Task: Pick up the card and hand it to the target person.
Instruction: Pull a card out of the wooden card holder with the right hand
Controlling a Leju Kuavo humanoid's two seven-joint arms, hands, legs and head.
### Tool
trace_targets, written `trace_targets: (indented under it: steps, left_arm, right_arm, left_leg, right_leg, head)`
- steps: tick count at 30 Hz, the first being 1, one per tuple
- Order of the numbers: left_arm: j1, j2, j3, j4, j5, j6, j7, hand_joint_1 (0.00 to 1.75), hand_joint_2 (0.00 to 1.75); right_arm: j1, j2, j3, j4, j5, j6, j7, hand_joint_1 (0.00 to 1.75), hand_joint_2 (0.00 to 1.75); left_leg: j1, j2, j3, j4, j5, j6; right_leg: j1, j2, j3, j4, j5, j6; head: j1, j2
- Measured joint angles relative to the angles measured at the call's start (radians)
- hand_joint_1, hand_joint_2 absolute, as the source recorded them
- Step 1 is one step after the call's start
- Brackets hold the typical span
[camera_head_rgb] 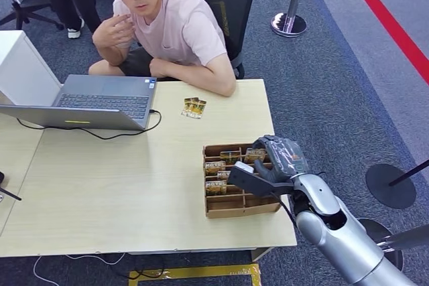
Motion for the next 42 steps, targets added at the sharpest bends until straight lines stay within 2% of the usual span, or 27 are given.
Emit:
trace_targets:
  steps: [42]
  left_arm:
    - [0.000, -0.002, 0.000, 0.000, -0.012, -0.005, 0.000, 0.00, 0.00]
  right_arm:
    - [-0.038, 0.031, 0.024, 0.025, -0.008, 0.025, 0.000, 0.93, 1.75]
  left_leg:
    - [0.000, 0.000, 0.000, 0.000, 0.000, 0.000]
  right_leg:
    - [0.000, 0.000, 0.000, 0.000, 0.000, 0.000]
  head:
    - [0.000, 0.000]
